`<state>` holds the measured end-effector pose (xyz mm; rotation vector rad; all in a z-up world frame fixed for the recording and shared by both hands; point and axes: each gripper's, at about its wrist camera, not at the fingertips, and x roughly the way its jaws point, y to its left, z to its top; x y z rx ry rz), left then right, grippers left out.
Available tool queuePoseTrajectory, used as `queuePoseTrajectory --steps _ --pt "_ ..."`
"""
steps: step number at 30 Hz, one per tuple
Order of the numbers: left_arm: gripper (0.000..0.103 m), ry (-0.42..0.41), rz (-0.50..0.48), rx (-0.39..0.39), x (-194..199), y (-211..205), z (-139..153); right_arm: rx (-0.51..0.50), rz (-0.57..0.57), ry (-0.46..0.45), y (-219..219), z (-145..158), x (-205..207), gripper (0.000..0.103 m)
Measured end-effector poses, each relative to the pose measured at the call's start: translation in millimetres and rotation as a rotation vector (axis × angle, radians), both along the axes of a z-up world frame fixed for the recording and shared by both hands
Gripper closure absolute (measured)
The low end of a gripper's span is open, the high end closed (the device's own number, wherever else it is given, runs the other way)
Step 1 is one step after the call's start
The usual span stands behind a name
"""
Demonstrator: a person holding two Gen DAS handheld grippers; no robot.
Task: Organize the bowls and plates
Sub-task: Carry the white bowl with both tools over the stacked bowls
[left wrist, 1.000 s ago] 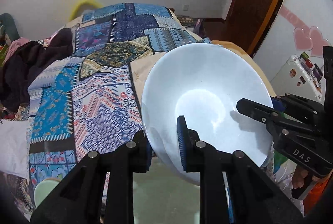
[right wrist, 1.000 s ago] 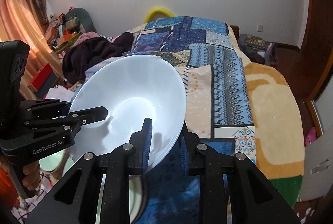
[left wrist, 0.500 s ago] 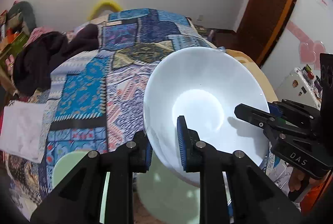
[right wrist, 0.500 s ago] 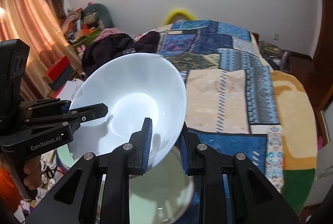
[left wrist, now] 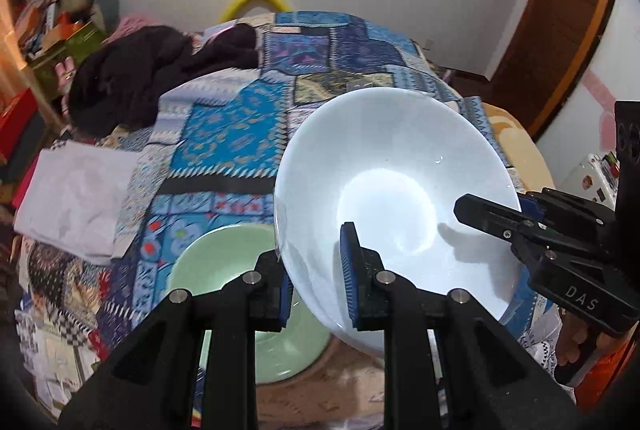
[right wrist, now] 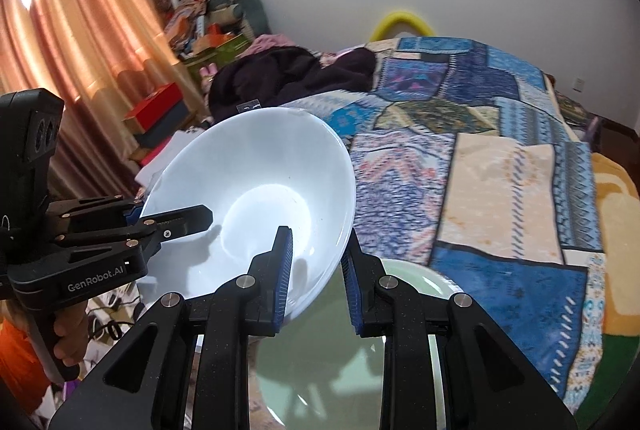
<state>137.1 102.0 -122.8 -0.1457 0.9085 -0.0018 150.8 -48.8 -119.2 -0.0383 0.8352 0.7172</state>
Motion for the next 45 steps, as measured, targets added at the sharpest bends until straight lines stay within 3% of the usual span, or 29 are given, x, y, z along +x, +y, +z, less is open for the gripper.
queuePoseTrajectory --steps 21,35,45 --pt "0.082 0.080 0.112 -0.065 -28.4 71.4 -48.9 -0.081 0.109 0.089 71.4 -38.9 -11.8 0.081" --pt "0.082 0.156 0.130 -0.090 -28.2 88.5 -86.3 -0.123 0.135 0.168 87.4 -69.6 -13.7 0.081" --pt "0.082 0.153 0.128 -0.066 -28.1 92.2 -90.4 -0.127 0.129 0.177 86.6 -72.7 -11.8 0.081"
